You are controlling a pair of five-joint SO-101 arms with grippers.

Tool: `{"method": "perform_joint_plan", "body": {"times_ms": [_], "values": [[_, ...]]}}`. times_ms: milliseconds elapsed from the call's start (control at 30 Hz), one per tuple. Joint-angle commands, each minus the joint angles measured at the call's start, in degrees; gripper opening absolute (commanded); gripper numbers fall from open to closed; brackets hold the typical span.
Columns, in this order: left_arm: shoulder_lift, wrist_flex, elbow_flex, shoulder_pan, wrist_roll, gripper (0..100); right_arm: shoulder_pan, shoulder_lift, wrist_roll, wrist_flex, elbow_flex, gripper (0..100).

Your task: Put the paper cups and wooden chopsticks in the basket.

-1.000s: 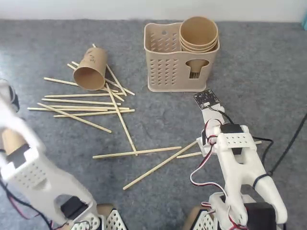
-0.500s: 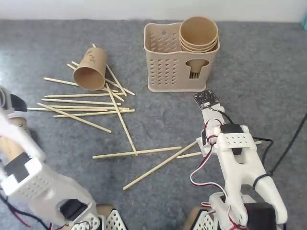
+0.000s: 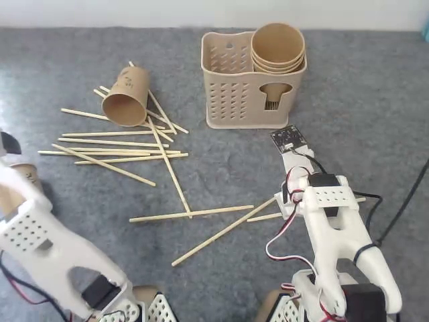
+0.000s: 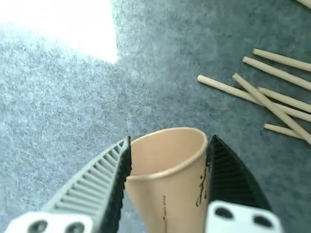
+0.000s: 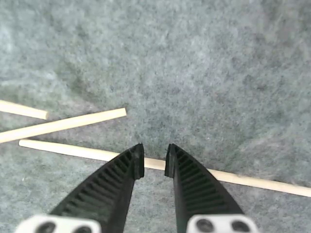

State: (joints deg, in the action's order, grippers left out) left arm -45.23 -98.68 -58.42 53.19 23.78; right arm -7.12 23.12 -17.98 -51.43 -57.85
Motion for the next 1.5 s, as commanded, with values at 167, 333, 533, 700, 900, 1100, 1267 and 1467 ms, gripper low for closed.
{"method": "perform_joint_plan", "body": {"times_ms": [167,333,533,700,900,1100,1267,1467], "values": [[-7.65,-1.93,-9.89,0.97,5.45,21,0.92,0.22,-0.62,0.48,0.09,9.6],[-7.47,-2.02,-5.49,3.43,10.64,3,0.84,0.22,-0.62,0.57,0.09,9.6],[-7.47,-2.02,1.89,5.63,15.56,1,0.84,0.22,-0.62,0.75,0.09,9.6],[-7.47,-2.02,8.04,6.07,15.91,1,0.84,0.22,-0.62,0.75,0.09,9.6],[-5.98,-2.02,16.84,6.15,16.0,1,0.84,0.22,-0.62,0.75,0.09,9.6],[4.31,-2.02,35.21,3.43,19.96,1,0.84,0.22,-0.62,0.84,0.09,9.6],[16.0,-2.02,51.12,-0.97,21.98,1,0.92,0.22,-0.62,0.84,0.09,9.6],[28.84,-2.02,62.11,-6.07,21.71,1,0.92,0.22,-0.62,0.84,0.09,9.6]]}}
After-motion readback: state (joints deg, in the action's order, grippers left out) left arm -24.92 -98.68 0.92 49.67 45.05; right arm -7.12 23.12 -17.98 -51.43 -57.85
